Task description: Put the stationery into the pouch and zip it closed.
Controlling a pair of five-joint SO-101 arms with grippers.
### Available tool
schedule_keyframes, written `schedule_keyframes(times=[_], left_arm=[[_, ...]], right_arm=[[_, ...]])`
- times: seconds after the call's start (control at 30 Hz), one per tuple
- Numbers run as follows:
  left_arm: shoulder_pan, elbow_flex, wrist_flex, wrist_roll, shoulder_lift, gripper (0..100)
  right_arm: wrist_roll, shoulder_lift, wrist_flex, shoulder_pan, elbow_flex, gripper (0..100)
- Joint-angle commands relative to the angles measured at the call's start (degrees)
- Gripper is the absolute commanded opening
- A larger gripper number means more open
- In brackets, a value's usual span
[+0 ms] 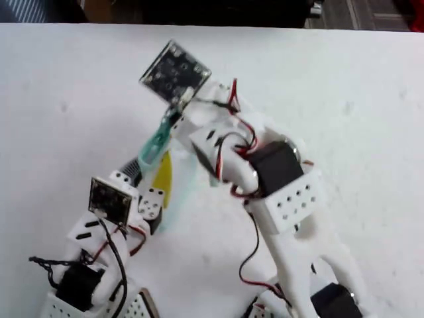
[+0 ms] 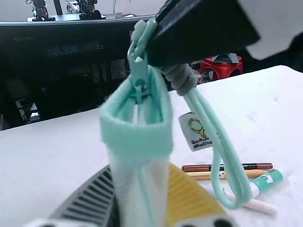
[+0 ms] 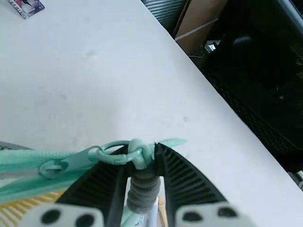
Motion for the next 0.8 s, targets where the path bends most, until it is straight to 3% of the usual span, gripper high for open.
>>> schedule_keyframes(times=[0.0, 0.77], left_arm=[[2.5, -0.6, -1.6, -1.1, -1.0, 2], [2.5, 0.6, -1.8, -1.3, -1.0, 2]], right_arm=[[-0.5, 1.5, -0.5, 4.3, -3.6, 1.6], [-0.8, 2.5, -6.5, 9.8, -3.3, 1.6]])
